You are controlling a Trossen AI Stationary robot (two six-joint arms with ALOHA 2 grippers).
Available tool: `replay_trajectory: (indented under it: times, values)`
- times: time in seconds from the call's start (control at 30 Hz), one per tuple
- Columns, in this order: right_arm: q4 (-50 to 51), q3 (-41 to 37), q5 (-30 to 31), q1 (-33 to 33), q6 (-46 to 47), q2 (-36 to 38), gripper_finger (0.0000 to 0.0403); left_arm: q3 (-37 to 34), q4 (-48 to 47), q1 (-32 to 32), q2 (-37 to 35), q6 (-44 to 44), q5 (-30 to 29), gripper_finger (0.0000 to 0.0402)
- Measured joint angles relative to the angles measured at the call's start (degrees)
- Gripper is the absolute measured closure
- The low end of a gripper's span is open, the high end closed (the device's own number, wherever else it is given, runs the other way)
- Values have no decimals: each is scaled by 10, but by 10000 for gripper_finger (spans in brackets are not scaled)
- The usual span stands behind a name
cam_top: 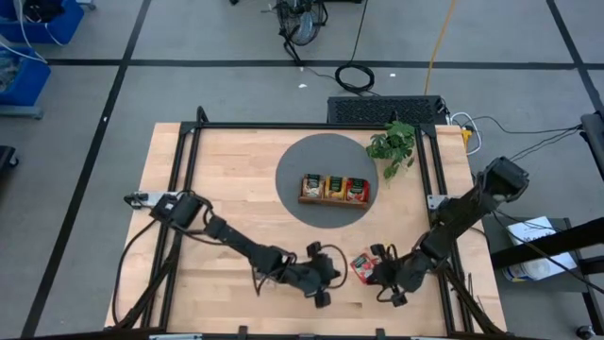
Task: Pick & Place Tea
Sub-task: Put the red tea bag into the right section of the wooden organizer
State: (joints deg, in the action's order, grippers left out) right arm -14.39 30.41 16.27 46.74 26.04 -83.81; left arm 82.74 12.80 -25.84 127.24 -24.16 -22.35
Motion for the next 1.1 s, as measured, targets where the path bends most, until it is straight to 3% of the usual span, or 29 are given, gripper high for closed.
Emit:
replay_trajectory:
  times: [0.2, 0.33, 0.83, 1.1]
  values:
    - [9, 0, 2, -1, 23, -51, 402, 0, -8, 20, 0, -68, 1, 360]
    - [8, 1, 4, -2, 29, -61, 402, 0, -8, 24, 0, -63, 1, 334]
    - [-28, 2, -21, -48, 1, -117, 403, 0, -8, 70, 0, -101, 104, 146]
    - [-56, -13, -15, -48, -5, -126, 403, 2, -4, 93, 27, -135, 147, 128]
